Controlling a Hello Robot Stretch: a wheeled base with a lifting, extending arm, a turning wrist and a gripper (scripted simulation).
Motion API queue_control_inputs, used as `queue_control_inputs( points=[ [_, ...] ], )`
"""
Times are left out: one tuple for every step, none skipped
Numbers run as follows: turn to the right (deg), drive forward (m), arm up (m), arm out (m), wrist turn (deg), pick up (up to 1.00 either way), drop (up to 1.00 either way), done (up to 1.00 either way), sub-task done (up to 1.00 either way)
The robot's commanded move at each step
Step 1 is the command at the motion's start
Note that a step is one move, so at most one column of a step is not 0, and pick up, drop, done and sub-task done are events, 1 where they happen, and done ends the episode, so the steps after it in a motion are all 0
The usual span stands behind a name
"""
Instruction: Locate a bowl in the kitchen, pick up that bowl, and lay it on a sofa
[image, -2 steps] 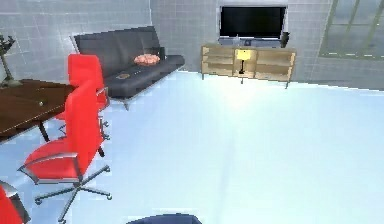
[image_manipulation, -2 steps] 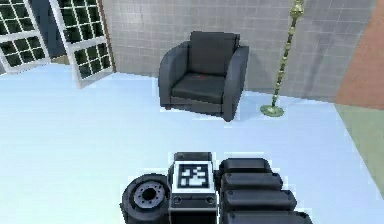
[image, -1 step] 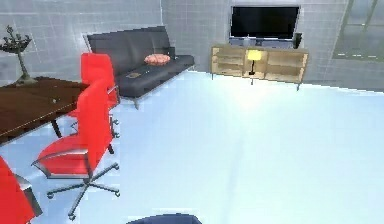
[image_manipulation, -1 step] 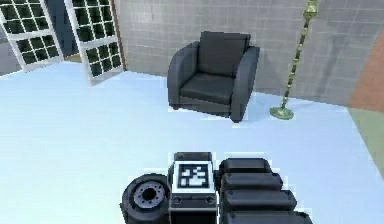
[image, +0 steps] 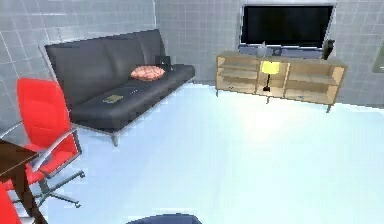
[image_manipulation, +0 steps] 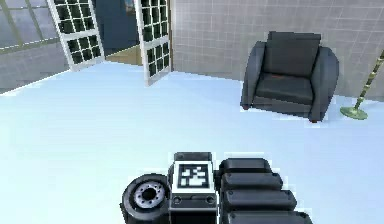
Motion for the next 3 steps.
queue_control_inputs(
  points=[
    [3.0, 0.0, 0.0, 0.0, 0.0, 0.0, 0.0, 0.0, 0.0],
    [0.0, 0.5, 0.0, 0.0, 0.0, 0.0, 0.0, 0.0, 0.0],
    [0.0, 1.0, 0.0, 0.0, 0.0, 0.0, 0.0, 0.0, 0.0]
  ],
)
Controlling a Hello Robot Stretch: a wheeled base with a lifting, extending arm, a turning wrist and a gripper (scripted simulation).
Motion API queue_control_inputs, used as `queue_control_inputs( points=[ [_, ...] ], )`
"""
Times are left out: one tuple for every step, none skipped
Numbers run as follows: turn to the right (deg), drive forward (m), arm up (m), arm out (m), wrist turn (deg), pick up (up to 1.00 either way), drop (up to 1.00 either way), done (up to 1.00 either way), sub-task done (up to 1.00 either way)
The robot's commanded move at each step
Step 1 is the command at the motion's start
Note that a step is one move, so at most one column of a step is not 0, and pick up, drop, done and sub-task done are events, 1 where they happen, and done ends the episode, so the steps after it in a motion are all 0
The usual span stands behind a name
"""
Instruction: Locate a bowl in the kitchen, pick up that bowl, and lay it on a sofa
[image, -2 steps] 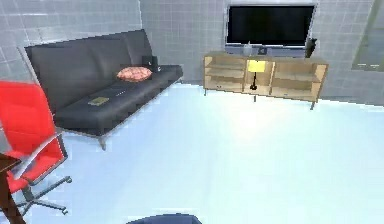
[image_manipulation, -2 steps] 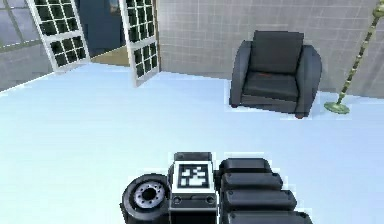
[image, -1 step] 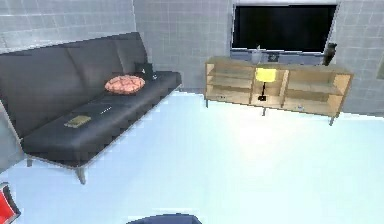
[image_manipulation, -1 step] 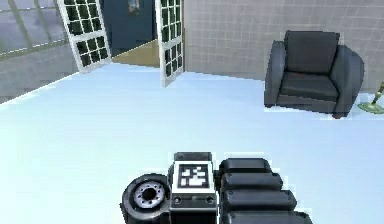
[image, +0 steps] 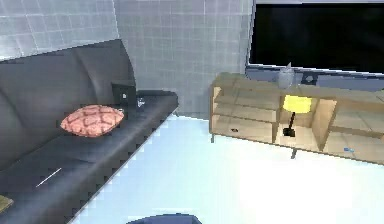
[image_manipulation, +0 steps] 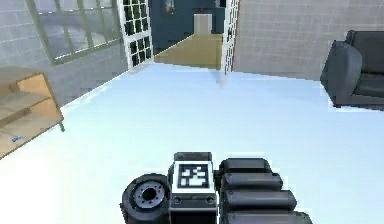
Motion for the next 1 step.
queue_control_inputs(
  points=[
    [0.0, 1.0, 0.0, 0.0, 0.0, 0.0, 0.0, 0.0, 0.0]
  ],
)
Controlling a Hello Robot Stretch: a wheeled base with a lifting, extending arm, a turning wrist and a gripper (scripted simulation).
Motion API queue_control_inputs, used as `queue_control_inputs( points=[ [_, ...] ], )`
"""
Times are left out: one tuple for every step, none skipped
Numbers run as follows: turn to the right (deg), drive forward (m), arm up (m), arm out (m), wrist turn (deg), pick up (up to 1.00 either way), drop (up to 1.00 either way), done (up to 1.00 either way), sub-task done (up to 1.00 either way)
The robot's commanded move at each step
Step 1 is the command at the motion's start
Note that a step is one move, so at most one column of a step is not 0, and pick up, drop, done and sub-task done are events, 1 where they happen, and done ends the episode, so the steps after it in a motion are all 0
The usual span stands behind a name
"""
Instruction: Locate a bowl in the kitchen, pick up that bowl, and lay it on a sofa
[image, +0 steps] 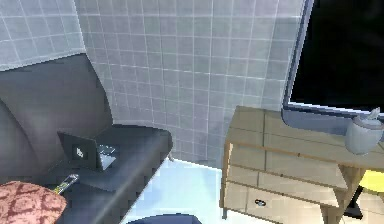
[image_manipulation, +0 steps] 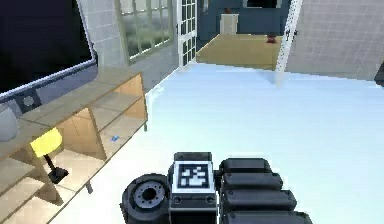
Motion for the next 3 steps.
queue_control_inputs(
  points=[
    [-9.0, 0.0, 0.0, 0.0, 0.0, 0.0, 0.0, 0.0, 0.0],
    [0.0, 0.3, 0.0, 0.0, 0.0, 0.0, 0.0, 0.0, 0.0],
    [45.0, 0.0, 0.0, 0.0, 0.0, 0.0, 0.0, 0.0, 0.0]
  ],
)
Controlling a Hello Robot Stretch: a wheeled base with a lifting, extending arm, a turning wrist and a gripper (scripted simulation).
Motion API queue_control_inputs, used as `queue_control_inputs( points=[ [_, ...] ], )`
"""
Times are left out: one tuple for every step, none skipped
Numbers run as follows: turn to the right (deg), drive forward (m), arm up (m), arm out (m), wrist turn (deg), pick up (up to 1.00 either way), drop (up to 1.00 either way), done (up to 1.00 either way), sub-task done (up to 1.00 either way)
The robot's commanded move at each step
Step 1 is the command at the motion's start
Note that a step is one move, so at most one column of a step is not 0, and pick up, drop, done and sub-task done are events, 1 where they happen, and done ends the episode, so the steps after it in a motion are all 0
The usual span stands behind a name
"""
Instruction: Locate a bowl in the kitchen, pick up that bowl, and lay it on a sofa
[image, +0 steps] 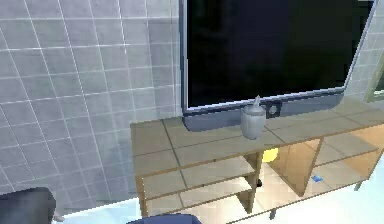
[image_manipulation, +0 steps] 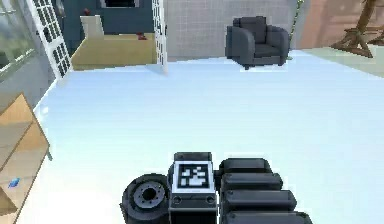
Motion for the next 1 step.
queue_control_inputs(
  points=[
    [21.0, 0.0, 0.0, 0.0, 0.0, 0.0, 0.0, 0.0, 0.0]
  ],
)
